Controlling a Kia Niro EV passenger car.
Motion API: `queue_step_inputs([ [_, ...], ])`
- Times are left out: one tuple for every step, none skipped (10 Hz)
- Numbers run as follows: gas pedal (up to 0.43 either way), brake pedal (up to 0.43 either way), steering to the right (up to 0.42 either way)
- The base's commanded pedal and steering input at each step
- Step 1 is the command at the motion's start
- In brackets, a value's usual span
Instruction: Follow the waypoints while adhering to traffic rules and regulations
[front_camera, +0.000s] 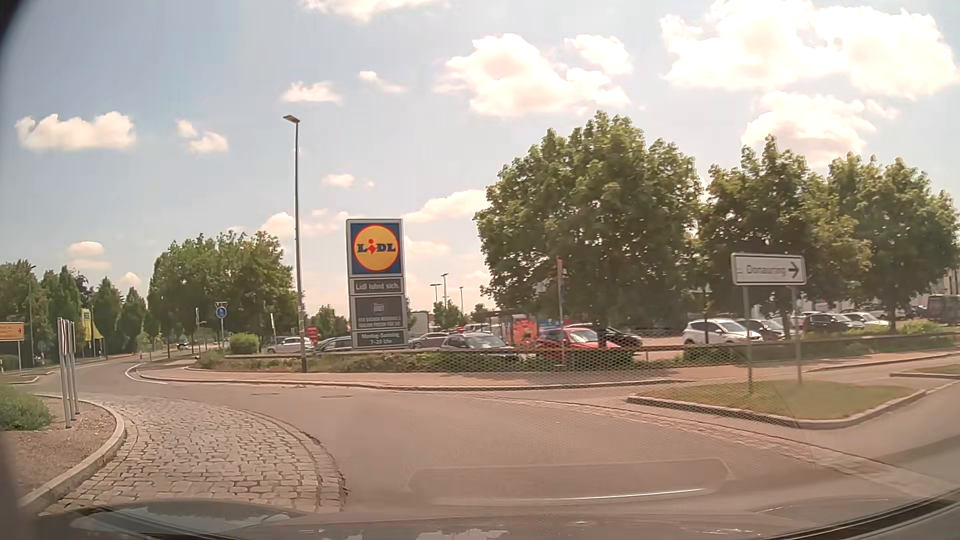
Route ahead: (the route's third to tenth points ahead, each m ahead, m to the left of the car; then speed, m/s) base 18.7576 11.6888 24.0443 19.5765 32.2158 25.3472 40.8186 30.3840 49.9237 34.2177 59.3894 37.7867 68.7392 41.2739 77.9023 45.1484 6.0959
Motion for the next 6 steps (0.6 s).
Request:
queue_step_inputs([
  [0.157, 0.012, -0.278],
  [0.157, 0.006, -0.278],
  [0.157, 0.012, -0.278],
  [0.157, 0.012, -0.277],
  [0.157, 0.012, -0.277],
  [0.157, 0.012, -0.277],
])
